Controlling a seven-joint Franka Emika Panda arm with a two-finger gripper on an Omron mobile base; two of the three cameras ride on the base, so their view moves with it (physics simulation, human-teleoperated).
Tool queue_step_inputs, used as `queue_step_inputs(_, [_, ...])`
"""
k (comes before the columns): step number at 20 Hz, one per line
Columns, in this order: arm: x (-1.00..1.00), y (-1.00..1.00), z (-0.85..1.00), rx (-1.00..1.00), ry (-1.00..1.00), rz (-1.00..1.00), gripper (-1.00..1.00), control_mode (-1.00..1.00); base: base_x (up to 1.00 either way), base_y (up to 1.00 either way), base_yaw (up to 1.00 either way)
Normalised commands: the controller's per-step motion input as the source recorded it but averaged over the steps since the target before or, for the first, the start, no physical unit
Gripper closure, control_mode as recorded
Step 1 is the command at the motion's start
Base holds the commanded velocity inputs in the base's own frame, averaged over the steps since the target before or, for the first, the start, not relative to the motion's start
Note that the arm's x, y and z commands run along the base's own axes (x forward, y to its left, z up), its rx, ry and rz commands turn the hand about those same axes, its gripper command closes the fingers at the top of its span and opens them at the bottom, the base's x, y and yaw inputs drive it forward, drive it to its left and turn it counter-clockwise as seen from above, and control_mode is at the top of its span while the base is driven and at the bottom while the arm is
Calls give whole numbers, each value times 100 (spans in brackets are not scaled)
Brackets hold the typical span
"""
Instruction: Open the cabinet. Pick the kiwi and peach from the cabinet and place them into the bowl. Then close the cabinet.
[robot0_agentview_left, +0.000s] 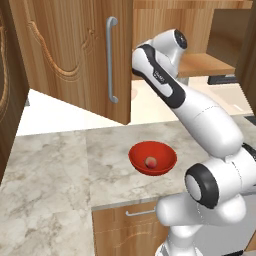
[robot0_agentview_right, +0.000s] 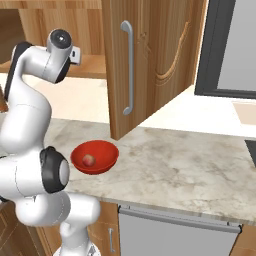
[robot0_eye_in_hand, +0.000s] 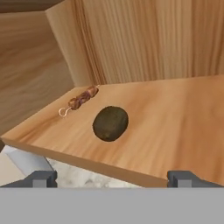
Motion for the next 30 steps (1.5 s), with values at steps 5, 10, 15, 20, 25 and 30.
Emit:
queue_step_inputs(5, [26,12,0,0,7,1,-100,-100,0,0,0])
queue_step_inputs(10, [25,11,0,0,3,1,-100,-100,0,0,0])
queue_step_inputs(15, [15,12,0,0,0,1,-100,-100,0,0,0])
queue_step_inputs(20, [10,16,-1,0,0,0,-100,-100,0,0,0])
queue_step_inputs(25, [8,15,-5,0,0,0,-100,-100,0,0,0])
queue_step_inputs(30, [14,10,-9,0,1,0,-100,-100,0,0,0])
